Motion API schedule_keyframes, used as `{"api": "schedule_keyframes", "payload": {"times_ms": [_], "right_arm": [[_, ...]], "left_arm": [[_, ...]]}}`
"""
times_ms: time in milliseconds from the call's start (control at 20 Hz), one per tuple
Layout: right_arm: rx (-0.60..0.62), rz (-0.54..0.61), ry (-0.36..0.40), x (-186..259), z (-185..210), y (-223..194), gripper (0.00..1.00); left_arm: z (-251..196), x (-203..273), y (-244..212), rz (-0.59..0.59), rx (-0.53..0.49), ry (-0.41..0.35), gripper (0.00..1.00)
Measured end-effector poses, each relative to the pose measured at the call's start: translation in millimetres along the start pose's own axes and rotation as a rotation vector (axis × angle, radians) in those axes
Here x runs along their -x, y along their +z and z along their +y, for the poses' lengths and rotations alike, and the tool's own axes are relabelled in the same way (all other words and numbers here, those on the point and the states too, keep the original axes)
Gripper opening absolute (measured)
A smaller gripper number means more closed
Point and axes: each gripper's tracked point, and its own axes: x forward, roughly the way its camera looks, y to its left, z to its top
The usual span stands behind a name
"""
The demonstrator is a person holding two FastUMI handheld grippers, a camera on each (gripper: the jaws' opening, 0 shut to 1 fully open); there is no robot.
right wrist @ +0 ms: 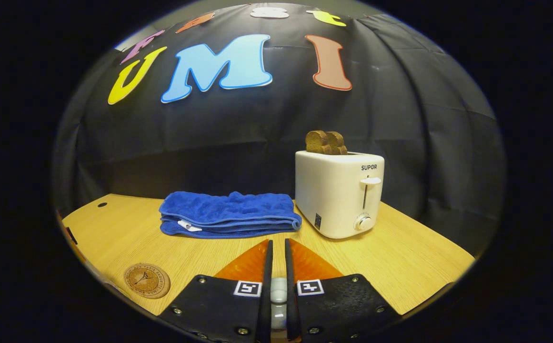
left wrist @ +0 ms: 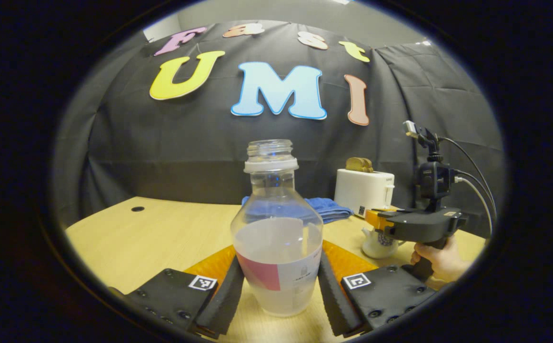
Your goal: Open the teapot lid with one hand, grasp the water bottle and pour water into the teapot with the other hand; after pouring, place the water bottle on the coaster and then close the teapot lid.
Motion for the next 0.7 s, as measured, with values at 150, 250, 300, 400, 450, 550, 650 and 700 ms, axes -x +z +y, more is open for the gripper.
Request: {"api": "schedule_keyframes", "payload": {"times_ms": [150, 250, 300, 400, 450, 550, 650, 700], "right_arm": [[0.006, -0.008, 0.013, 0.2, 2.1, 2.5, 0.13], [0.009, -0.045, 0.013, 3.6, 1.3, 10.9, 0.13], [0.006, -0.062, 0.014, 6.2, 1.3, 15.9, 0.13], [-0.007, -0.098, 0.019, 12.2, 1.7, 29.9, 0.13], [-0.01, -0.11, 0.019, 15.6, 0.1, 35.4, 0.13], [-0.006, -0.117, 0.012, 21.1, -5.3, 41.8, 0.13], [0.004, -0.101, 0.015, 27.7, -13.9, 40.5, 0.13], [0.007, -0.088, 0.012, 31.8, -20.5, 38.9, 0.13]], "left_arm": [[-1.8, -0.3, -2.7, 0.009, 0.004, -0.006, 0.86], [-2.0, 0.2, -4.3, 0.017, 0.001, -0.008, 0.86], [-2.1, 1.2, -3.9, 0.017, 0.0, -0.01, 0.87], [-2.1, 1.2, -4.3, 0.02, -0.008, -0.007, 0.87], [-1.6, 0.8, -5.0, 0.023, -0.016, -0.007, 0.86], [-2.8, 0.4, -5.3, 0.034, -0.054, -0.017, 0.86], [-0.7, -0.5, -5.6, 0.045, -0.108, -0.021, 0.86], [-0.2, -2.5, -4.8, 0.049, -0.137, -0.022, 0.86]]}}
